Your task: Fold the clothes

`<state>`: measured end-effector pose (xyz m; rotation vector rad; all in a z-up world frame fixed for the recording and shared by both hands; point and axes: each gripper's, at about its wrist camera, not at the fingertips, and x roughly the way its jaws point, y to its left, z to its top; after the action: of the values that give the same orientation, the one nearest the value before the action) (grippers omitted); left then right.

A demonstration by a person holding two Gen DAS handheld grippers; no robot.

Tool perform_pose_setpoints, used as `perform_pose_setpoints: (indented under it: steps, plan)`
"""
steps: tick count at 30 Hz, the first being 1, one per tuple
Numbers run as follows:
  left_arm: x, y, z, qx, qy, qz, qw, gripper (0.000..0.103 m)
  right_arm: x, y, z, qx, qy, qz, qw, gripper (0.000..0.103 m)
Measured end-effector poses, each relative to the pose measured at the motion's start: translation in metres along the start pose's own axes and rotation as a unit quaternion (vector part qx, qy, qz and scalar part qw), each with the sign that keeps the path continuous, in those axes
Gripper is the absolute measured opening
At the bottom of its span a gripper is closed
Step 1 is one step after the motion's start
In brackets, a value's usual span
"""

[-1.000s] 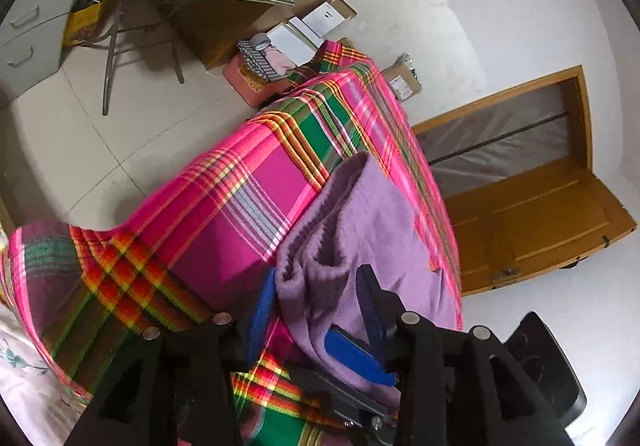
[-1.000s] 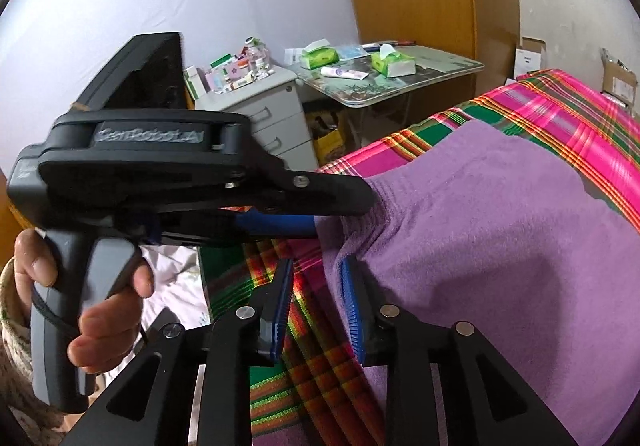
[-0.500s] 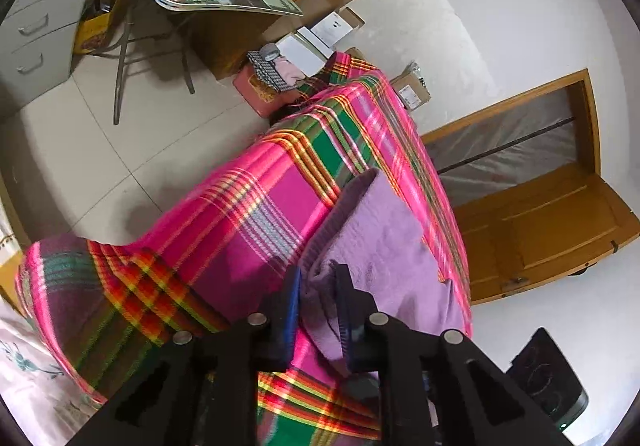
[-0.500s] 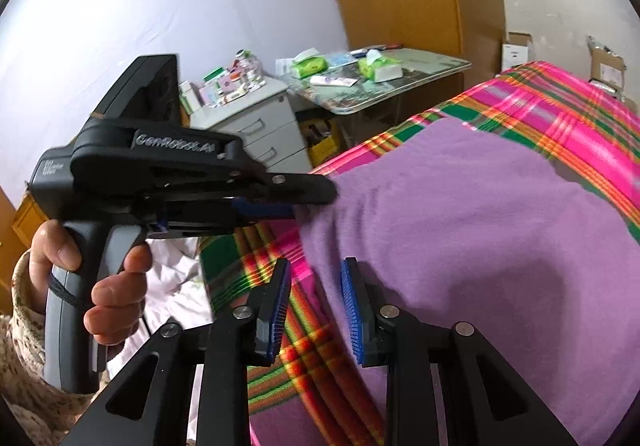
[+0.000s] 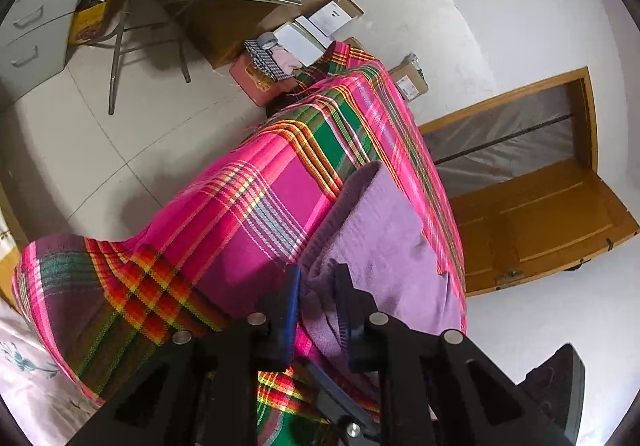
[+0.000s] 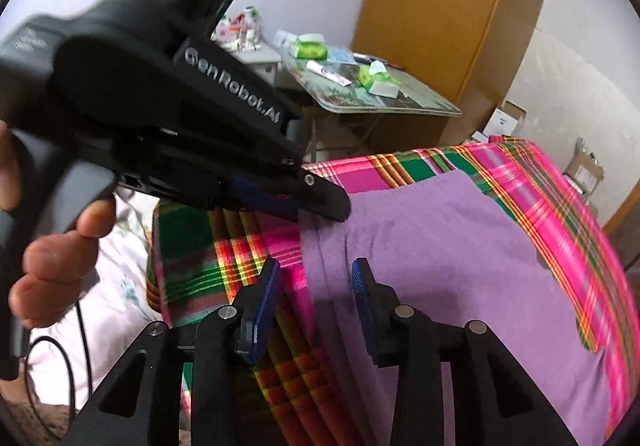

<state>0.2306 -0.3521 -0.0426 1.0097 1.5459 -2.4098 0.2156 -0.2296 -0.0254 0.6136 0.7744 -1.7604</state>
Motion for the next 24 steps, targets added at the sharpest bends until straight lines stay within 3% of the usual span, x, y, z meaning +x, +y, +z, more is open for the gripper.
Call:
perform_pose_setpoints:
  steps: [8,10,16,17,19,24]
  plan:
    - [-0.005,-0.002,0.002,0.006,0.004,-0.011,0.9999,0.017,0.017,-0.003,0.011,0.012,0.012,-0.032,0.999,0.038]
    - [-0.005,-0.003,0.003,0.009,0.005,-0.011,0.9999,0.017,0.021,-0.004,0.013,0.019,0.015,-0.038,0.999,0.029]
    - [-0.008,-0.006,0.007,0.019,0.009,-0.002,0.9998,0.018,0.024,-0.002,0.016,0.023,0.018,-0.047,0.998,0.021]
    - [-0.008,-0.007,0.008,0.021,0.009,-0.001,0.9997,0.020,0.024,-0.002,0.016,0.025,0.018,-0.047,0.998,0.020]
    - [-0.010,-0.009,0.010,0.027,0.005,0.007,0.9996,0.033,0.024,-0.003,0.015,0.030,0.017,-0.046,0.998,0.019]
    - [-0.003,-0.009,0.018,0.014,0.027,-0.015,0.9994,0.037,0.023,-0.006,0.015,0.040,0.012,-0.041,0.998,0.018]
